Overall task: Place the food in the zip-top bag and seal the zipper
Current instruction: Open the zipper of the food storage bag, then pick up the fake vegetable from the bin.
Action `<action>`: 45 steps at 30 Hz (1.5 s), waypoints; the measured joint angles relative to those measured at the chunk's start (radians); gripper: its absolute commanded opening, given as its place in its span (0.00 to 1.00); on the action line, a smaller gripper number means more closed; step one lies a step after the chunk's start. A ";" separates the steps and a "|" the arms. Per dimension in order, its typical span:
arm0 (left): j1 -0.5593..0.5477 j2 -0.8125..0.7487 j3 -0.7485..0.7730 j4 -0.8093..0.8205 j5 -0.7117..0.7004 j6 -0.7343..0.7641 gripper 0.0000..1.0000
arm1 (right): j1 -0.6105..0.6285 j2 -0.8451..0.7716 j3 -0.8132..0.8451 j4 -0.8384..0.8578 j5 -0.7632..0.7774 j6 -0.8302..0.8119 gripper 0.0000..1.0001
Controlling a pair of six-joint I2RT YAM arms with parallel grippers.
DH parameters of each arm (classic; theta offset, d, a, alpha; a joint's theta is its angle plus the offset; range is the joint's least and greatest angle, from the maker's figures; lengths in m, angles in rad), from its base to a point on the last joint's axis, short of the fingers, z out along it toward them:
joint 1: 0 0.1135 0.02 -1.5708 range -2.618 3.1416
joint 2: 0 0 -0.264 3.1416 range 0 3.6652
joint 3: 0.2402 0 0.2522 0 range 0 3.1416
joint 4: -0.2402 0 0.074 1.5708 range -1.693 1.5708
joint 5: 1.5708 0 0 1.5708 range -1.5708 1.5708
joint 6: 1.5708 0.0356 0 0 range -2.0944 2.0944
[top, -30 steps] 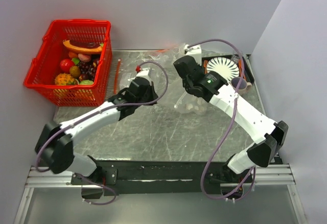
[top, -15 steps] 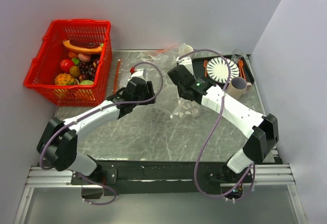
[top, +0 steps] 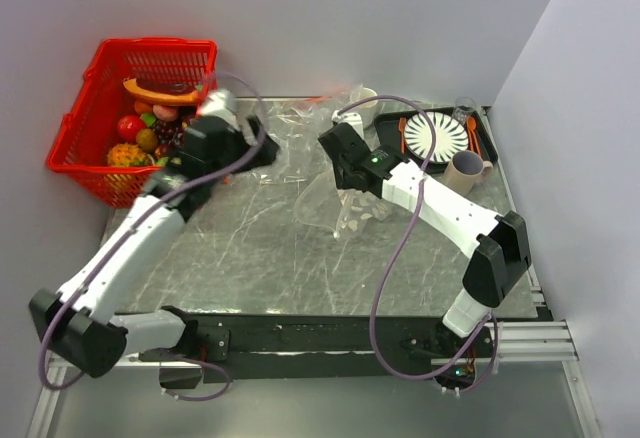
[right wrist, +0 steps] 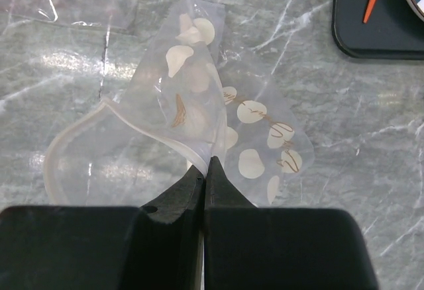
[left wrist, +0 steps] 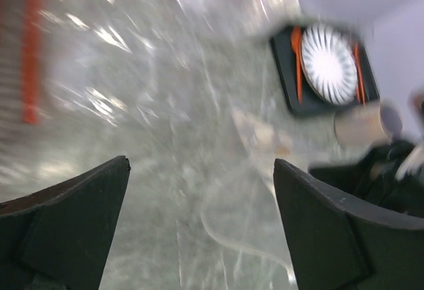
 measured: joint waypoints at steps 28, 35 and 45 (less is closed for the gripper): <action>0.683 0.509 0.411 -0.389 -0.032 0.106 0.98 | 0.000 -0.078 -0.068 0.102 -0.175 0.003 0.00; 0.682 0.633 0.410 -0.434 -0.022 0.099 0.99 | 0.000 -0.078 -0.084 0.119 -0.195 0.003 0.00; 0.684 0.844 0.531 -0.488 -0.024 0.089 0.67 | -0.001 -0.078 -0.110 0.154 -0.226 0.004 0.00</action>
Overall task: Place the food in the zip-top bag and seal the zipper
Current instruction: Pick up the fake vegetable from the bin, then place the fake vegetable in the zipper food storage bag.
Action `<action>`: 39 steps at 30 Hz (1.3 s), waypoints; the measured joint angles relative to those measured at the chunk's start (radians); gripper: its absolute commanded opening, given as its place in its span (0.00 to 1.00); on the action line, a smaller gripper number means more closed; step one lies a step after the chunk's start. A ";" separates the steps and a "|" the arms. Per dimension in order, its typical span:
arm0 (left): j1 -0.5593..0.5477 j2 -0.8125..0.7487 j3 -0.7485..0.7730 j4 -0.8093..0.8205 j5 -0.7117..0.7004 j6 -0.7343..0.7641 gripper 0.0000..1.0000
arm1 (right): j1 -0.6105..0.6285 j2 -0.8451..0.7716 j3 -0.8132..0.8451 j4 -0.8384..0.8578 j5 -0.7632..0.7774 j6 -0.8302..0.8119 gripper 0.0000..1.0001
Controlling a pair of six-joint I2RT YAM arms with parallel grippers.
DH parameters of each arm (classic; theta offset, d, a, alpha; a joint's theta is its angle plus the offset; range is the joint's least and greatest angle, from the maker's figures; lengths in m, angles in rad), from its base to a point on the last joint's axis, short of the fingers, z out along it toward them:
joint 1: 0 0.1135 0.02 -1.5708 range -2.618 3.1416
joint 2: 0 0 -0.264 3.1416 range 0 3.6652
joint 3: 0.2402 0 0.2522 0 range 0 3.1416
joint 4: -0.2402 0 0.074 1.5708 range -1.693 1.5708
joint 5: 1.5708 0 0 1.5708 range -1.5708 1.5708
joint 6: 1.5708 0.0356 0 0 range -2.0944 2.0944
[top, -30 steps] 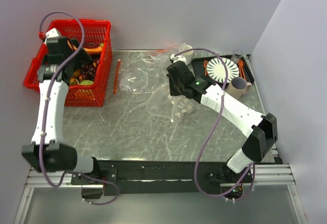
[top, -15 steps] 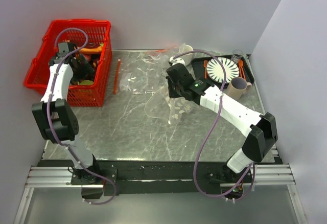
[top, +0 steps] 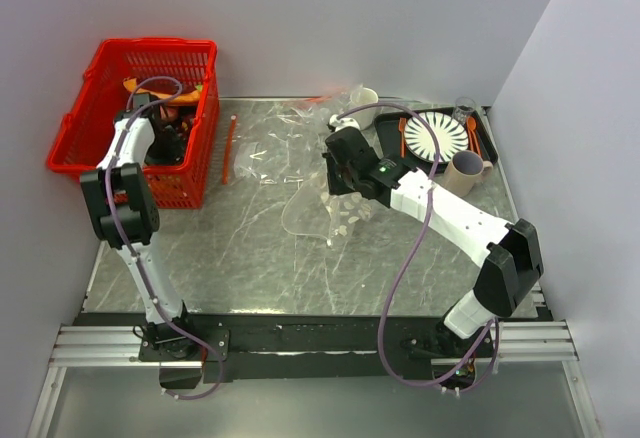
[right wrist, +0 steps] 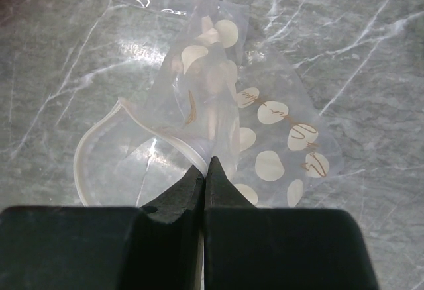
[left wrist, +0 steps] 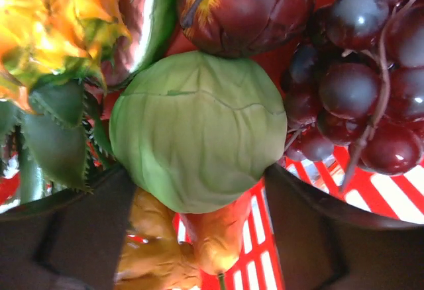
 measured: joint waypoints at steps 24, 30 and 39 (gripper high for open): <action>0.016 -0.587 -0.091 0.195 -0.061 -0.014 0.01 | 0.000 -0.007 -0.017 0.015 -0.010 -0.001 0.00; 0.016 -0.668 -0.108 0.253 0.054 -0.013 0.01 | 0.000 -0.007 -0.012 0.001 -0.005 -0.001 0.00; 0.014 -0.924 -0.294 0.470 0.509 -0.070 0.01 | 0.000 0.021 0.074 -0.043 -0.055 -0.001 0.00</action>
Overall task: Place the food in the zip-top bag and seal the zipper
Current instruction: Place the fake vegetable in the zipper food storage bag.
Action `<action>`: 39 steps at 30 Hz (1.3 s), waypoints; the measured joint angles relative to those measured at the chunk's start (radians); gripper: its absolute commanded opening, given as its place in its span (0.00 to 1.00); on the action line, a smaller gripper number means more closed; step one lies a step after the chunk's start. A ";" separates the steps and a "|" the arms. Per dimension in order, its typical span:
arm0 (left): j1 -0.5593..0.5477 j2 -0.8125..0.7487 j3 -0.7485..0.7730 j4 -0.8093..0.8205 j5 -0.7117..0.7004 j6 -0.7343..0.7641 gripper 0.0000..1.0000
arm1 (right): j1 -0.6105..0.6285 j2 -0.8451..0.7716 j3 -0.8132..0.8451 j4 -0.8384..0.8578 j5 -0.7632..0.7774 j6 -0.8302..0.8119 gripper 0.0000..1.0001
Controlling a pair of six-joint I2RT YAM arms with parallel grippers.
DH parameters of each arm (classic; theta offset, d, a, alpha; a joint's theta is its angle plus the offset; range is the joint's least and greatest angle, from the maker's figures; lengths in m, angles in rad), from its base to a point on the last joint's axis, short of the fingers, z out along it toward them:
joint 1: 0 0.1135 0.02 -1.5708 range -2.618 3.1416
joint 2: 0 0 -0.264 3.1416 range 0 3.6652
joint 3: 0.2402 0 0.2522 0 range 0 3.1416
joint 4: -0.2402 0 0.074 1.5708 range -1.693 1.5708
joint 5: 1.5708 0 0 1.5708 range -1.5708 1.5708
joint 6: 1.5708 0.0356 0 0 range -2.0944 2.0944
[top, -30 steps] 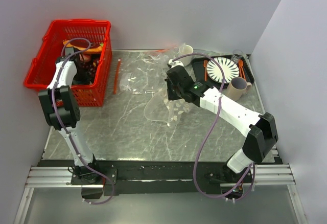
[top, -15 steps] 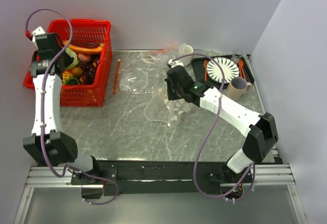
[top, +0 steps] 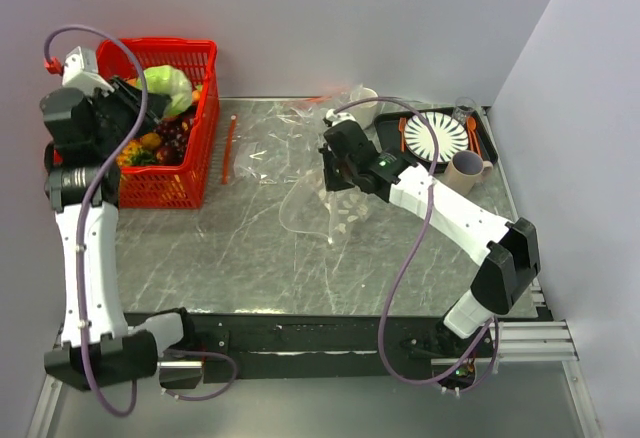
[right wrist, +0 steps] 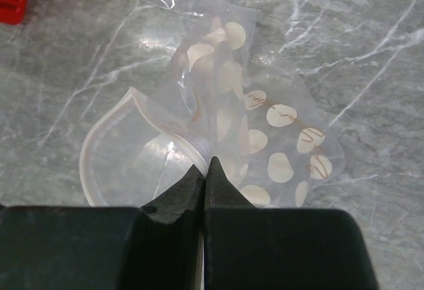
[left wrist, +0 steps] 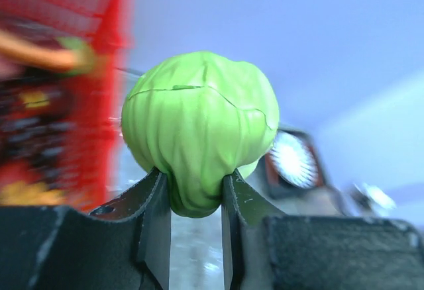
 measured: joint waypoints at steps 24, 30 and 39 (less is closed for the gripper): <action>-0.672 -0.038 -0.427 0.427 0.304 0.005 0.01 | -0.146 0.061 0.203 -0.108 -0.389 0.063 0.00; -0.747 0.002 -0.439 0.392 0.188 0.074 0.01 | -0.193 0.056 0.188 -0.097 -0.484 0.080 0.00; -0.786 0.128 -0.337 0.121 -0.056 0.143 0.67 | -0.192 0.037 0.188 -0.084 -0.480 0.089 0.00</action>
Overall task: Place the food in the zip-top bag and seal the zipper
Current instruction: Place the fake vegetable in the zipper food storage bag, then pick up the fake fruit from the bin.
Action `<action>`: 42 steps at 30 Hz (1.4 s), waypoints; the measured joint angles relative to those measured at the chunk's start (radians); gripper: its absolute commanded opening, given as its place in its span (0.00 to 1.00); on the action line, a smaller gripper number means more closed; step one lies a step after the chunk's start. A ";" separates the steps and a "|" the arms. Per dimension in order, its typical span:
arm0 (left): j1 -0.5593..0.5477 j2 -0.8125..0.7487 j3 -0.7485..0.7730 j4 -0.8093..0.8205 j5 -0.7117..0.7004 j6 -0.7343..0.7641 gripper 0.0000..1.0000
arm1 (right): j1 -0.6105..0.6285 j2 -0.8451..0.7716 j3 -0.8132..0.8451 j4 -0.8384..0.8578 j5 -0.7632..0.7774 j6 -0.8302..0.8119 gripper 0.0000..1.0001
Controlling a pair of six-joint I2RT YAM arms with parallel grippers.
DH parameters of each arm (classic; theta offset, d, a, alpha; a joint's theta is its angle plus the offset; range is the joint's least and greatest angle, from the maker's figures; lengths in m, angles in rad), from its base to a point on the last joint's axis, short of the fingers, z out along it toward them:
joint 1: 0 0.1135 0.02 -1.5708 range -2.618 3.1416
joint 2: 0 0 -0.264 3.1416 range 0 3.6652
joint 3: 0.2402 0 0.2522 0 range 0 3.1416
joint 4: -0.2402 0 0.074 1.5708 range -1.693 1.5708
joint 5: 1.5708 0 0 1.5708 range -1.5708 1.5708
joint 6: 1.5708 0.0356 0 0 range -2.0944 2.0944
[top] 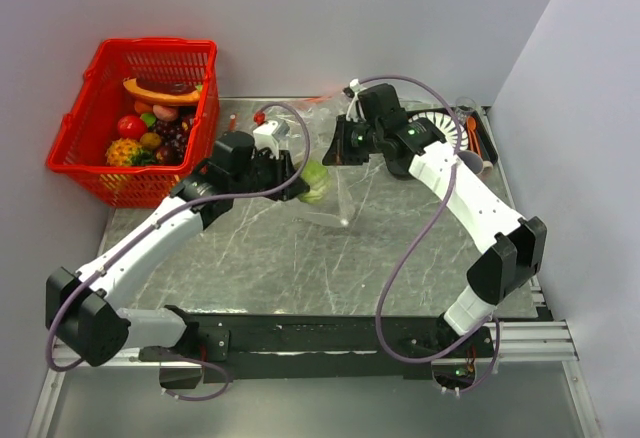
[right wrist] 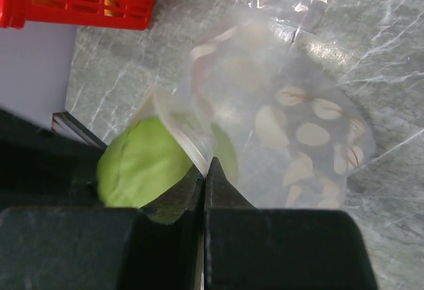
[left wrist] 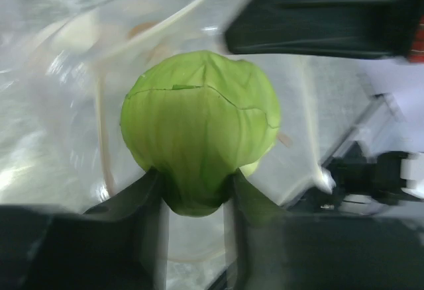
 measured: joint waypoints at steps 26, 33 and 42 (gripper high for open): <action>0.454 -0.030 0.418 -0.415 -0.433 -0.035 0.99 | -0.028 -0.194 -0.201 0.071 0.080 -0.005 0.00; 0.644 0.066 0.478 -0.497 -0.487 -0.050 0.99 | -0.032 -0.273 -0.286 0.122 0.060 -0.014 0.02; 0.702 0.206 0.525 -0.529 -0.555 -0.046 0.99 | -0.032 -0.321 -0.386 0.197 0.029 -0.025 0.00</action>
